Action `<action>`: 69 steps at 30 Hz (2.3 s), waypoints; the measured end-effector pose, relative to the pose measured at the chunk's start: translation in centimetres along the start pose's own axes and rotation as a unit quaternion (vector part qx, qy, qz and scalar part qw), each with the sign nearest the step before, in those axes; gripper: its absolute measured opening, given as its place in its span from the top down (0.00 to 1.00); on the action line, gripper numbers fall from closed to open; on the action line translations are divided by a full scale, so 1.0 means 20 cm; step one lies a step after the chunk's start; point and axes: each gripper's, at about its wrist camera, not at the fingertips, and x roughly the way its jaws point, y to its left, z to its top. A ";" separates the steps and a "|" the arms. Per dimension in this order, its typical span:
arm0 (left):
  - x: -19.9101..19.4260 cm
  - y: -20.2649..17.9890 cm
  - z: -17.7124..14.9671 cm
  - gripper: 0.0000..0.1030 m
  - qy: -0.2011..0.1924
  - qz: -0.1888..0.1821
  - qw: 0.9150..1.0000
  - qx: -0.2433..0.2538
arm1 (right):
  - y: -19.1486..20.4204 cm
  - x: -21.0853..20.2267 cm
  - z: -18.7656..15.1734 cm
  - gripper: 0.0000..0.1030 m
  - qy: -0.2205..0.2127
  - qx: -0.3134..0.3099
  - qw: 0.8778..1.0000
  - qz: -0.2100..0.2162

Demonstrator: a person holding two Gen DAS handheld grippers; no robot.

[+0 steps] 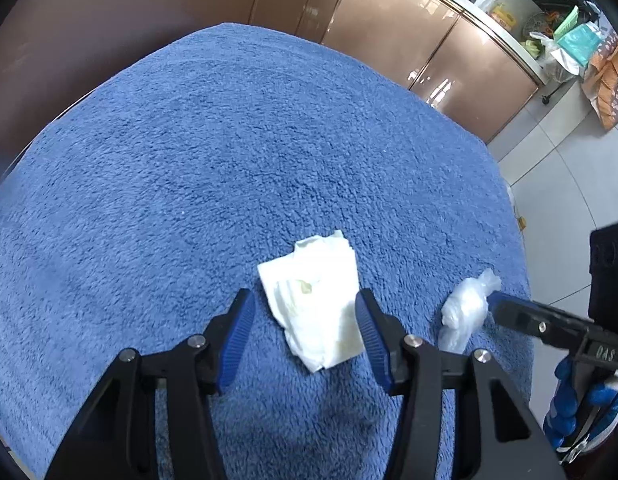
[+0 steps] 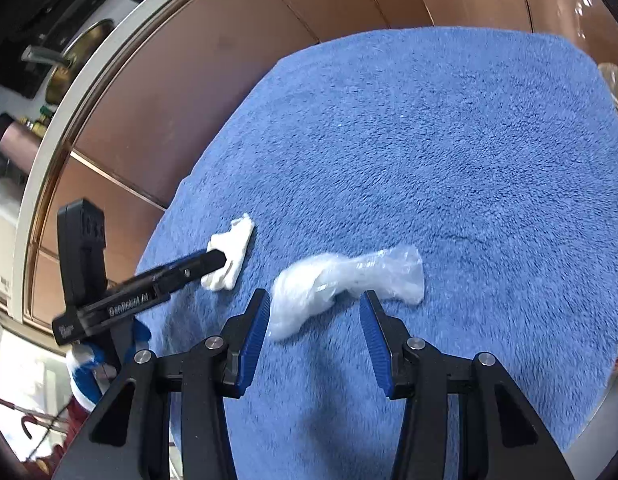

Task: Collect trash
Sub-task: 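Grasp the white napkin with the left tool while the right tool grasps the clear plastic film, then carry napkin and plastic film over the white bin with both tools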

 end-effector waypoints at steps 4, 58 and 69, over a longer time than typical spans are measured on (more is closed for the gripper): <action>0.02 -0.03 0.02 0.59 0.000 0.002 1.000 0.009 | -0.02 0.06 0.05 0.55 0.006 0.020 1.000 0.005; -0.05 -1.28 0.19 0.95 -0.035 -0.057 0.977 0.205 | -0.67 -0.91 -0.09 0.69 -0.178 0.043 0.964 -0.193; 0.53 -2.18 0.11 0.95 0.046 -0.083 0.947 0.308 | -1.35 -0.96 -0.19 0.69 -0.158 0.134 0.936 -0.285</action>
